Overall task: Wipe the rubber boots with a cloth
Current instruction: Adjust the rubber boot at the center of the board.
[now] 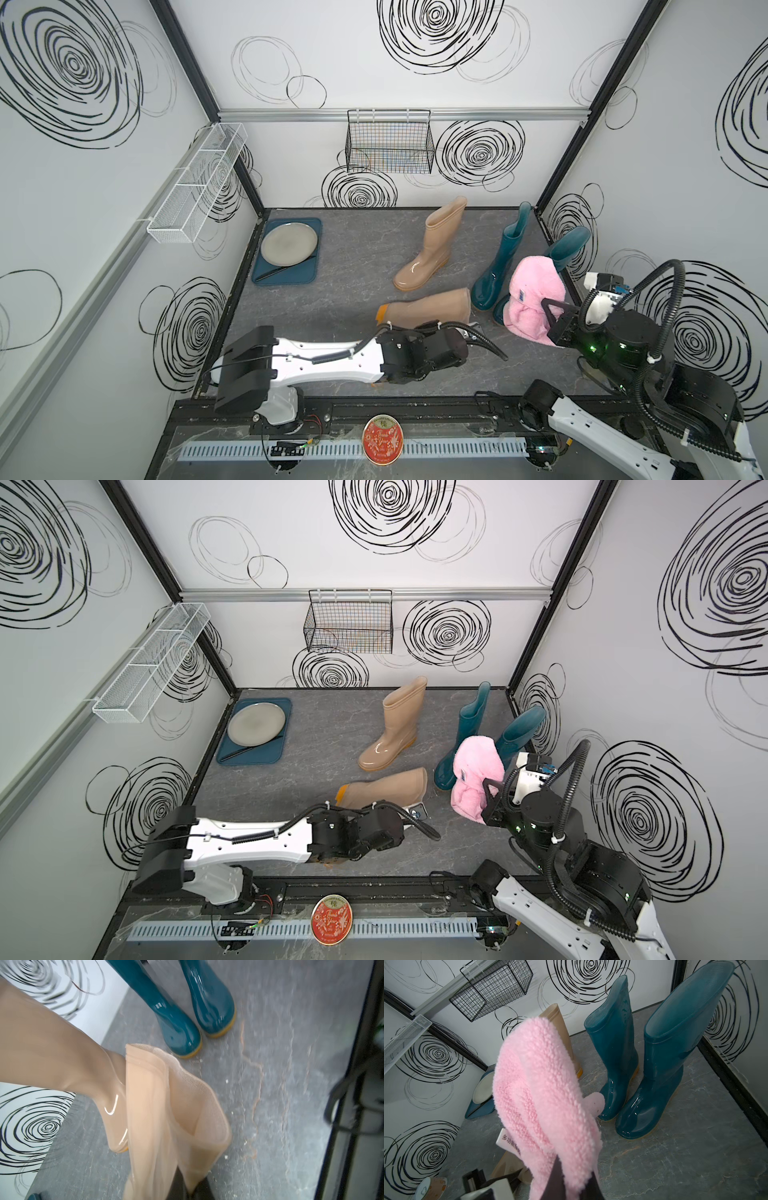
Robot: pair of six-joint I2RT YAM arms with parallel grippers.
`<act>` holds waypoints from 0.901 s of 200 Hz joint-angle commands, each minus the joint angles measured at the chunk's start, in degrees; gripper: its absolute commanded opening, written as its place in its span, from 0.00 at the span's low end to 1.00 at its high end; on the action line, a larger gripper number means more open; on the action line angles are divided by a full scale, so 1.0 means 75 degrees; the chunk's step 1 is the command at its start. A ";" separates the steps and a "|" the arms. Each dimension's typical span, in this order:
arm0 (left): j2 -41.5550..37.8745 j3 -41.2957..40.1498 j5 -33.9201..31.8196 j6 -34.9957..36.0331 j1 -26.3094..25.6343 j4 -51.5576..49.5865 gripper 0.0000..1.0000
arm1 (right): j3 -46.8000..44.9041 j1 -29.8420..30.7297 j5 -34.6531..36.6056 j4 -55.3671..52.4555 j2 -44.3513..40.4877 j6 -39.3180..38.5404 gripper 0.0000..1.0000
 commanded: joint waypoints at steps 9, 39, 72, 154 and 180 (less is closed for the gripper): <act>-0.0738 -0.0025 0.0250 -0.0554 0.0200 0.1124 0.00 | 0.0257 -0.0039 -0.0060 0.0522 0.0086 -0.0272 0.00; -0.1054 -0.0937 0.1031 -0.1748 0.1028 0.1904 0.00 | 0.0007 -0.0030 -0.0374 0.0836 0.0228 -0.0369 0.00; -0.1200 -0.2579 0.1502 -0.2957 0.1766 0.3221 0.00 | -0.0972 -0.0038 -0.0891 0.1455 0.0248 -0.0203 0.00; -0.3415 -0.5000 0.0747 -0.3767 0.1927 0.3472 0.00 | -0.2906 -0.0007 -0.2476 0.3522 0.1050 0.0081 0.00; -0.4075 -0.5766 0.0148 -0.4154 0.1918 0.3386 0.00 | -0.3511 0.0282 -0.3013 0.4595 0.1540 0.0316 0.00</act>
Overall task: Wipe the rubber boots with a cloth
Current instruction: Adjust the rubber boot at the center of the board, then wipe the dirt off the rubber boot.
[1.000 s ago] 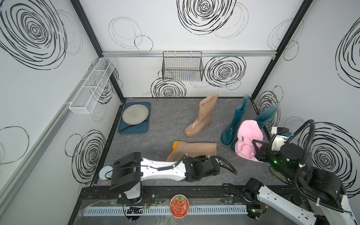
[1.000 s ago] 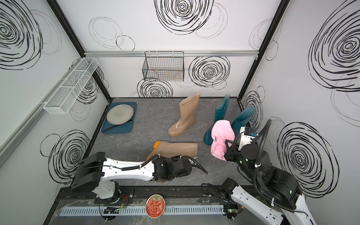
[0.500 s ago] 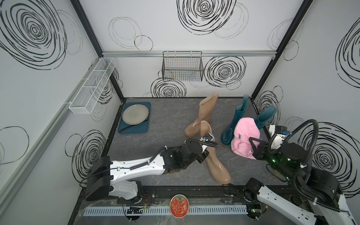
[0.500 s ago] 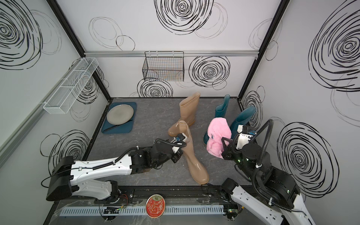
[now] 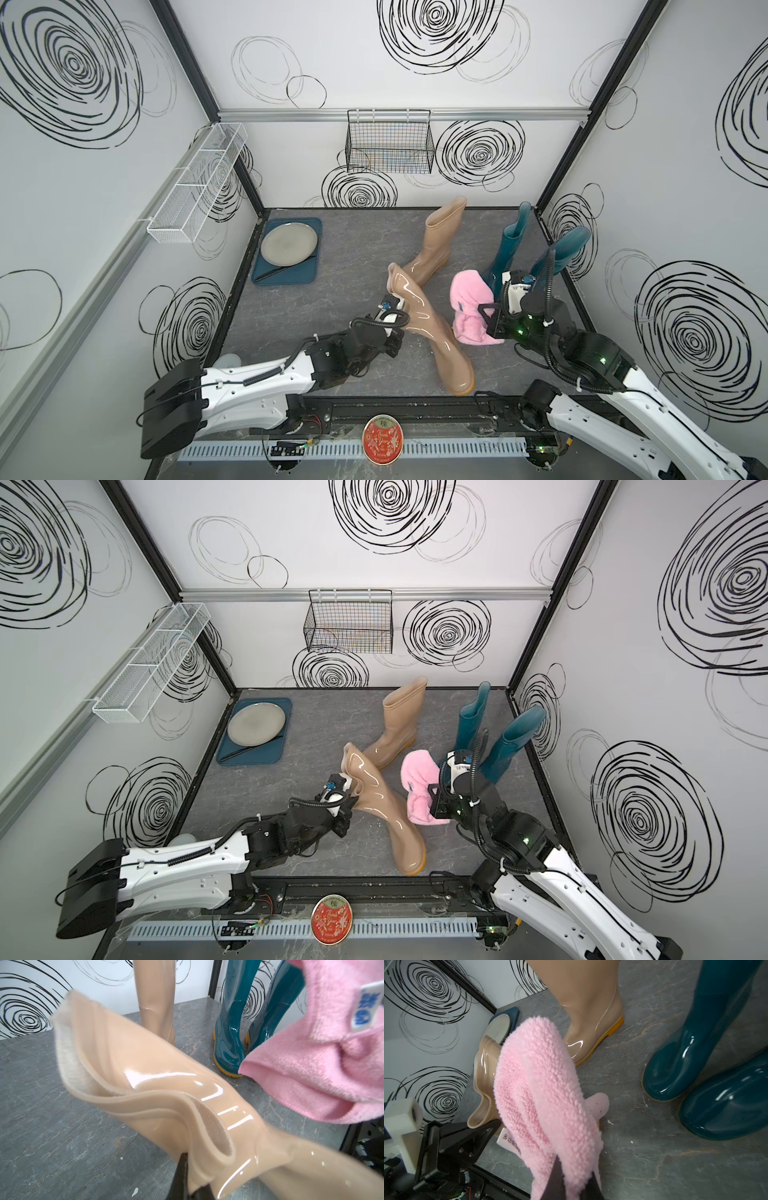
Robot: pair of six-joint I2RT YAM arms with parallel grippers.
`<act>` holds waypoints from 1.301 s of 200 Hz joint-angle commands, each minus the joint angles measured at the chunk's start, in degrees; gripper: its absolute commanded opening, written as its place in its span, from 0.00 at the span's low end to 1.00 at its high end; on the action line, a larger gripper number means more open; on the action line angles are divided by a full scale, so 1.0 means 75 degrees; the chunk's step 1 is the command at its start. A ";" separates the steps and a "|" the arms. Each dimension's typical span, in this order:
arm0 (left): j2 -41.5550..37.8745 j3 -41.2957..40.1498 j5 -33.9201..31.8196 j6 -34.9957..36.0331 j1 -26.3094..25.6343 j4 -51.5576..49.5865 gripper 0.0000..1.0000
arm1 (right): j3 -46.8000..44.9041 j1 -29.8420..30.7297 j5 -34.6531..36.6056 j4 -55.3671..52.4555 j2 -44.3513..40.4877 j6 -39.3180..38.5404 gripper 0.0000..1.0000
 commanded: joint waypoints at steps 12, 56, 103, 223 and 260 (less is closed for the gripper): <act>-0.0535 -0.0960 -0.0806 -0.0967 0.0157 -0.0044 0.00 | -0.0687 0.0620 -0.0487 0.1830 0.0669 0.0327 0.00; -0.0072 -0.1322 -0.0551 -0.1139 0.1188 0.1061 0.00 | -0.0832 0.1958 0.0320 0.3134 0.2508 0.0139 0.00; 0.0468 -0.1363 -0.0570 -0.1018 0.1468 0.2082 0.00 | -0.1534 0.0971 0.0061 0.3651 0.3956 0.0714 0.00; 0.0329 -0.1939 -0.0593 -0.1001 0.1380 0.2307 0.00 | -0.1531 -0.0110 -0.1060 0.3934 0.3797 0.0446 0.00; 0.0359 -0.1896 -0.0598 -0.1027 0.1351 0.2518 0.00 | -0.2132 -0.0191 -0.1190 0.4724 0.3998 0.0693 0.00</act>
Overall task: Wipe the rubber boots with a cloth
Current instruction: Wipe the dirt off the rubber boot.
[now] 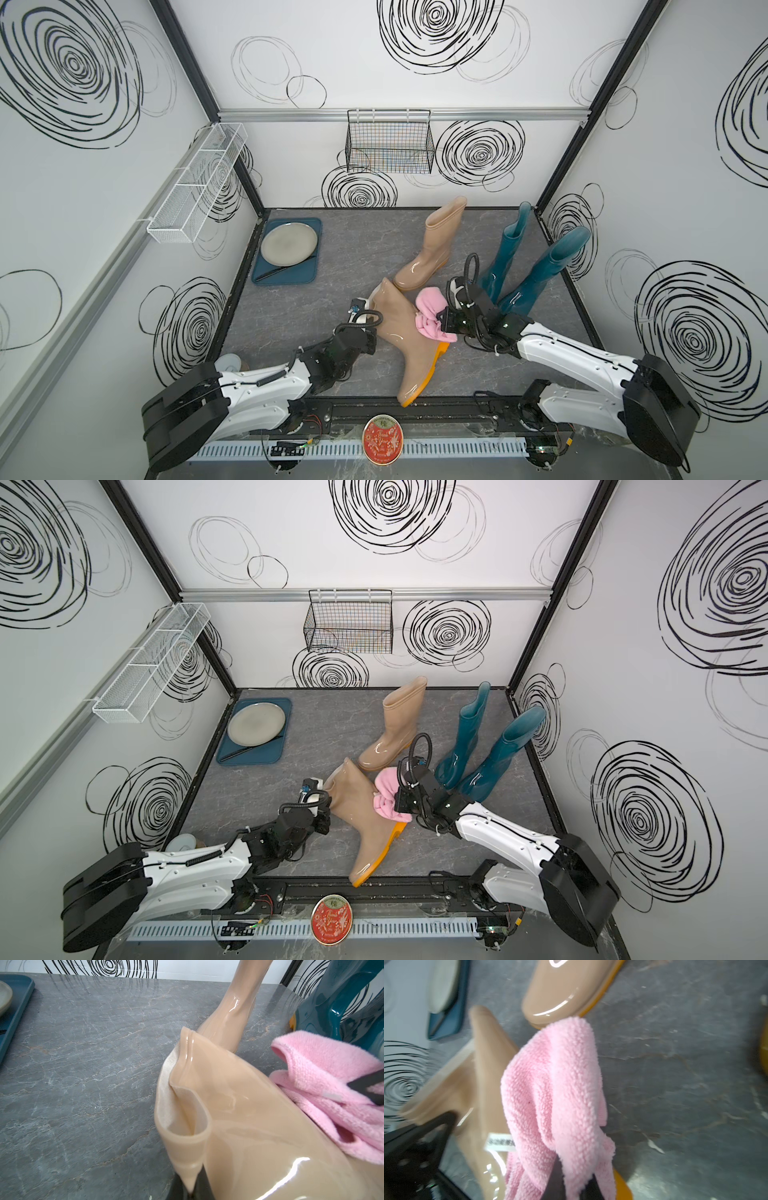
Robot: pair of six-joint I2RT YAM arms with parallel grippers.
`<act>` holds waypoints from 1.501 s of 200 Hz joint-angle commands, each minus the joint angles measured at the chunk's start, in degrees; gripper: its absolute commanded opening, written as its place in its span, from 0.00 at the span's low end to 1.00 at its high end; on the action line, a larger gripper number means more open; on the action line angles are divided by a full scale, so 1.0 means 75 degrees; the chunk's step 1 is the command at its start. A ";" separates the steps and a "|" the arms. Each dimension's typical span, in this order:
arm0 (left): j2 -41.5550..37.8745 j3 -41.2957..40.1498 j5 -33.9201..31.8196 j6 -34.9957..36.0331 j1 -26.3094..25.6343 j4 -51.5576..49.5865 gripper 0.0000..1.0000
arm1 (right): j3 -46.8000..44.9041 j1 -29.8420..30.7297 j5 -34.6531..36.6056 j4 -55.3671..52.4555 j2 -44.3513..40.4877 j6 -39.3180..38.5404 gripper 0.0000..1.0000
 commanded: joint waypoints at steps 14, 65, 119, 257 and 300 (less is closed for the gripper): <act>-0.0144 0.0028 -0.0172 -0.0066 -0.0078 0.0750 0.00 | -0.0431 -0.0629 -0.0195 0.0174 0.0470 0.0167 0.00; -0.0266 0.0080 -0.0257 -0.0225 -0.0173 0.0710 0.00 | -0.0038 -0.1254 0.0219 -0.1203 0.0093 -0.0426 0.00; -0.0008 0.0233 -0.0410 -0.0408 -0.0276 0.0788 0.00 | 0.0800 0.1799 0.0410 -0.1423 -0.0266 -0.0729 0.00; -0.0178 0.0189 -0.0515 -0.0615 -0.0340 0.0755 0.00 | 0.0754 0.1707 -0.0604 -0.1721 -0.0404 -0.1305 0.00; -0.0195 0.0153 -0.0515 -0.0686 -0.0402 0.0779 0.00 | 0.0443 0.1447 -0.0370 -0.1299 -0.0660 -0.1454 0.00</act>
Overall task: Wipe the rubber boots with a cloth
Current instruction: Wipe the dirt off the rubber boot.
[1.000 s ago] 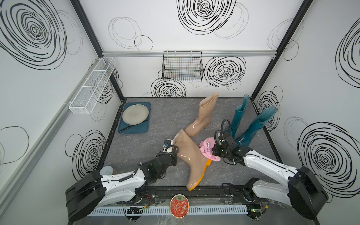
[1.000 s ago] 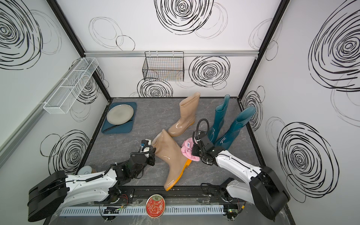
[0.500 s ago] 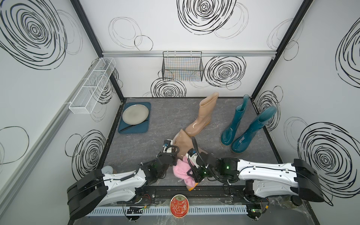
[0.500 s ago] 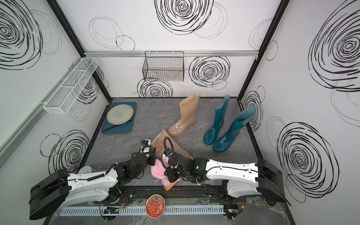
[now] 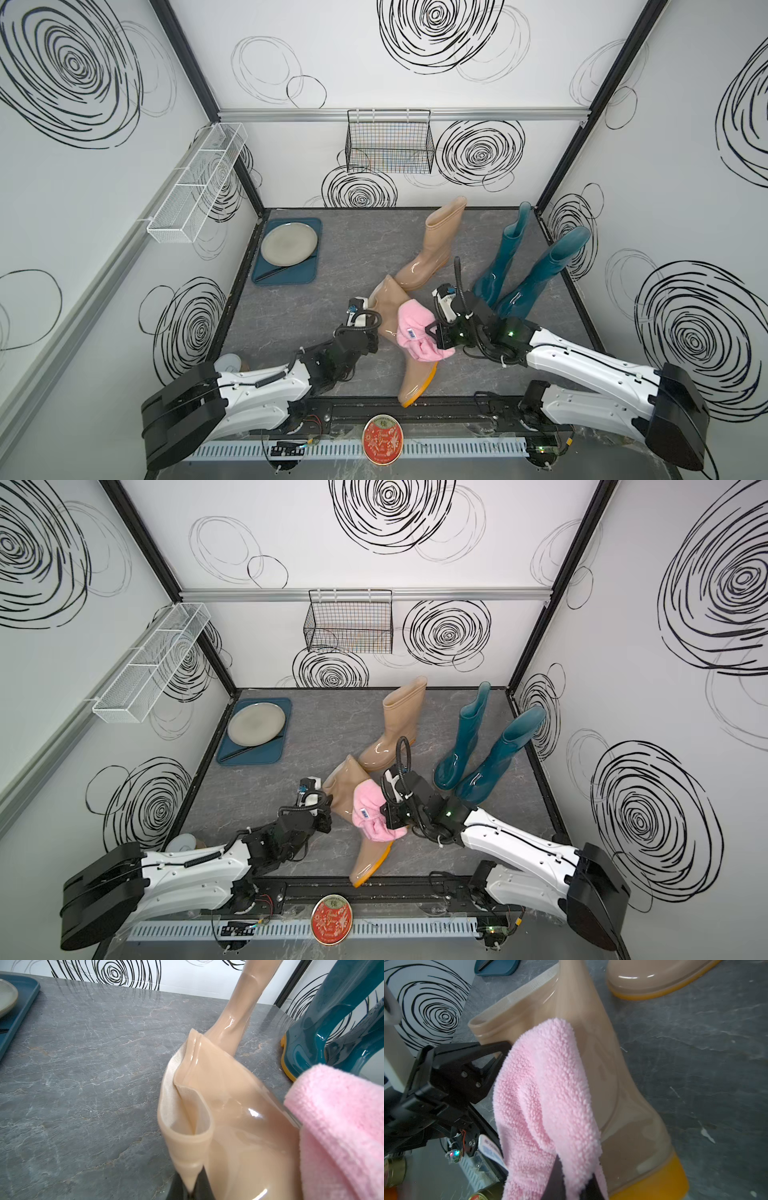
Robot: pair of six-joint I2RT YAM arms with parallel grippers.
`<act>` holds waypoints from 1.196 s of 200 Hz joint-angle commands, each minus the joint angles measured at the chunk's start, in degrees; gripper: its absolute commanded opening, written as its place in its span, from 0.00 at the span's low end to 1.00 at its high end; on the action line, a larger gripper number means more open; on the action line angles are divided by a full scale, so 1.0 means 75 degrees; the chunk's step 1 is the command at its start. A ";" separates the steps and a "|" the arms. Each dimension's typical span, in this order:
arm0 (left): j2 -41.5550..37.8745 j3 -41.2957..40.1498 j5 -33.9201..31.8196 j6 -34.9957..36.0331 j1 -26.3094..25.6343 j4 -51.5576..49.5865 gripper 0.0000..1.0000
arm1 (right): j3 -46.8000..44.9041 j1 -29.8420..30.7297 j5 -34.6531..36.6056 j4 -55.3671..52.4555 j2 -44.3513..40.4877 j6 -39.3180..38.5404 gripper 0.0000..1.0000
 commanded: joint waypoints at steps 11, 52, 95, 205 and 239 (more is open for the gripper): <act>-0.0091 0.0120 -0.0100 -0.0190 -0.0078 0.0573 0.00 | -0.0019 0.0729 0.0199 0.0153 0.0320 -0.0199 0.00; -0.0090 0.0126 -0.0098 -0.0155 -0.0076 0.0545 0.00 | 0.0984 0.2791 -0.0166 0.0148 0.1497 -0.0157 0.00; -0.0029 0.0062 -0.0019 -0.0197 -0.0070 0.0670 0.00 | 0.0703 0.2030 -0.0085 -0.0083 0.1400 0.0033 0.00; 0.0155 0.0019 0.0056 -0.0295 -0.0582 0.1165 0.00 | 0.3261 -0.0088 -0.0115 0.0868 0.4086 0.0073 0.00; 0.0043 0.0015 -0.0190 -0.0354 -0.0891 0.0955 0.00 | 0.4591 -0.0598 -0.0492 0.1345 0.4998 0.0225 0.00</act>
